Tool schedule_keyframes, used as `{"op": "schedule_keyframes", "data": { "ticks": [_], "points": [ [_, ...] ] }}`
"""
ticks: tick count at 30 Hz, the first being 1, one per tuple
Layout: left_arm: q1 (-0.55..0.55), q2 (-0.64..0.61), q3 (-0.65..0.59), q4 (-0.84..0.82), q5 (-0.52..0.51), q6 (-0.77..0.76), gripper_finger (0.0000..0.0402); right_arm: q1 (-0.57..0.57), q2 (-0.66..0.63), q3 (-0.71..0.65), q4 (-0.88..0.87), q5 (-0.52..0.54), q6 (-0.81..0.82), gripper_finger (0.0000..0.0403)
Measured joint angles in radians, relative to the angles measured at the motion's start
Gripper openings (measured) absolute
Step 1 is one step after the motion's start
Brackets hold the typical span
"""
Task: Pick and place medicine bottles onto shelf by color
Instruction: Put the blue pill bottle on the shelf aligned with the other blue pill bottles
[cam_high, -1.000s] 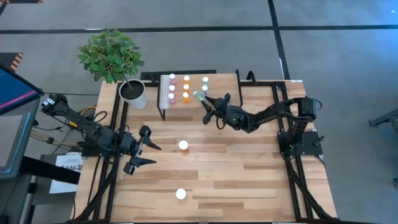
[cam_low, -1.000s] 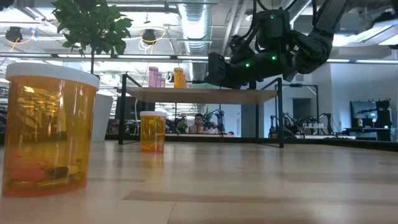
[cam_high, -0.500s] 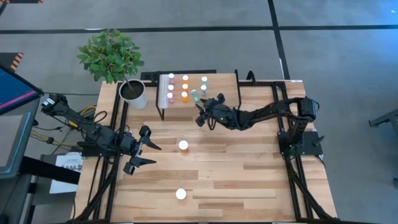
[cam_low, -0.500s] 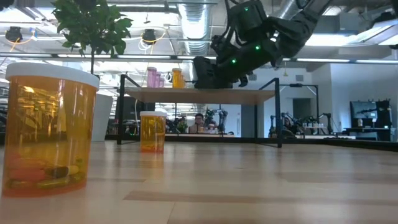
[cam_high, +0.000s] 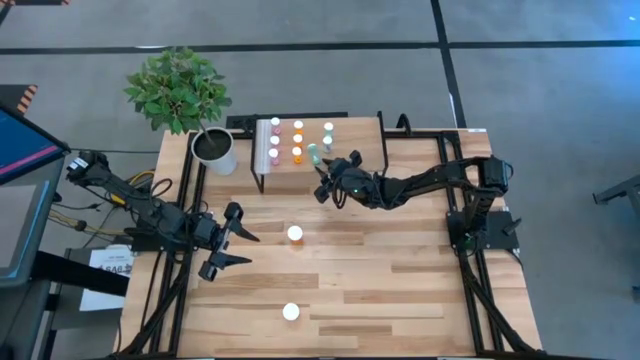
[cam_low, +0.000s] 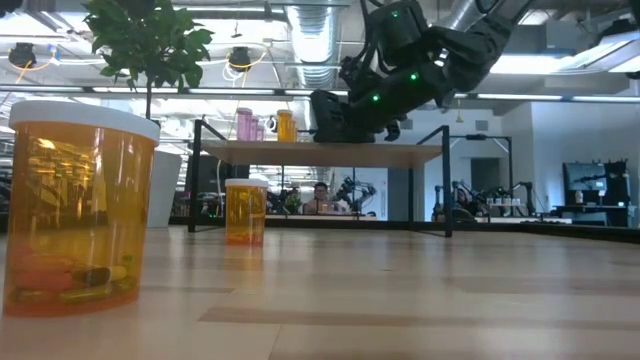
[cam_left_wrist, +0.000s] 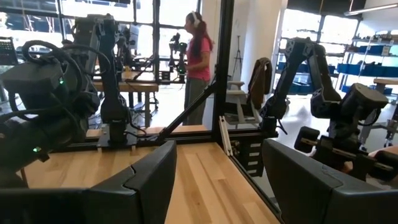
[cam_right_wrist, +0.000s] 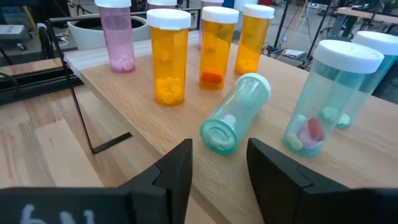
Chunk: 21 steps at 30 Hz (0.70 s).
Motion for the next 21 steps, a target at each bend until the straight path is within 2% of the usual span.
{"op": "schedule_keyframes", "data": {
  "ticks": [9, 13, 21],
  "points": [
    [0.0, 0.0, 0.0, -0.008, -0.001, 0.0, 0.0226, 0.029, 0.0, 0.011, -0.007, 0.044, -0.006, 0.0224],
    [0.0, 0.0, 0.0, -0.017, -0.003, -0.004, 0.0226, 0.053, 0.002, 0.047, -0.018, 0.06, -0.037, 0.0234],
    [0.0, 0.0, 0.0, -0.021, -0.002, -0.007, 0.0226, 0.078, 0.001, 0.196, -0.224, 0.151, -0.033, 0.0234]
  ]
}}
